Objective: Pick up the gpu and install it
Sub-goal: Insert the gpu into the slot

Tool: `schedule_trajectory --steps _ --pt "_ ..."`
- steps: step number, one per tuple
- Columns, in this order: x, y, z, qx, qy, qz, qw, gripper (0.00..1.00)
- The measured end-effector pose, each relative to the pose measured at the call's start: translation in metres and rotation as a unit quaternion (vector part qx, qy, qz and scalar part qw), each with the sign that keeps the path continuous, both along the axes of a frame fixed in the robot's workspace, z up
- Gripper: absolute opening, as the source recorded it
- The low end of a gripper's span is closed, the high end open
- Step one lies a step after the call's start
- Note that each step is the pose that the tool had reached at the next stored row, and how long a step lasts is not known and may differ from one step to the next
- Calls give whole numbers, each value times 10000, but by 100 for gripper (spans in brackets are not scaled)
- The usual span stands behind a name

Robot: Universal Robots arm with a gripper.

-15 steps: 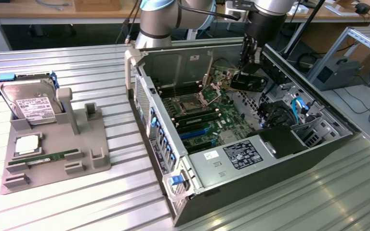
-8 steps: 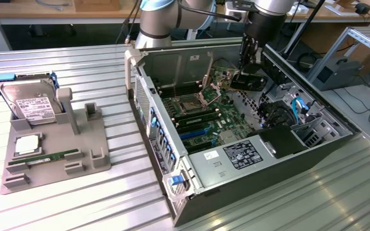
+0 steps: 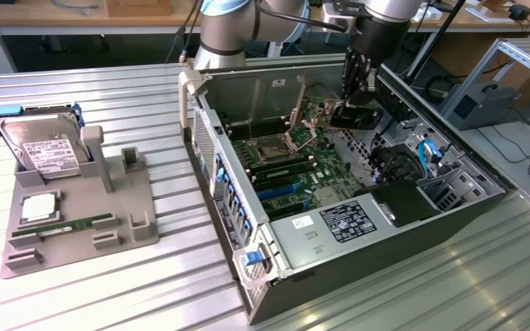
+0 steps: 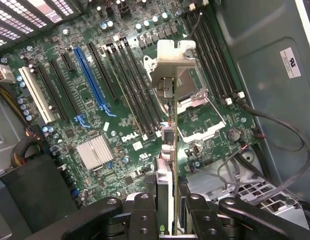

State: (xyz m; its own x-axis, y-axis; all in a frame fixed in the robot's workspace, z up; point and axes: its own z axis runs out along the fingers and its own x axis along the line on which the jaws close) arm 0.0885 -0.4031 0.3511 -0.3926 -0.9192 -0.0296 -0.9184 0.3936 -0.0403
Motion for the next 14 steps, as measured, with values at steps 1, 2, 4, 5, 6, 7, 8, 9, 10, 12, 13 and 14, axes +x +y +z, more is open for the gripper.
schedule_trajectory --steps 1,2,4,5,6,7,8,9,10,12,13,14 --pt "0 0 0 0 0 34 10000 27" --pt "0 0 0 0 0 56 10000 27" --pt "0 0 0 0 0 99 10000 27" --pt "0 0 0 -1 0 123 9999 27" --pt "0 0 0 0 0 165 9999 27" --pt "0 0 0 0 0 195 9998 27" --pt "0 0 0 0 0 238 9997 27" --pt "0 0 0 0 0 260 9997 27" --pt "0 0 0 0 0 276 9996 27" --pt "0 0 0 0 0 323 9995 27" --pt "0 0 0 0 0 359 9994 27" --pt "0 0 0 0 0 398 9992 27"
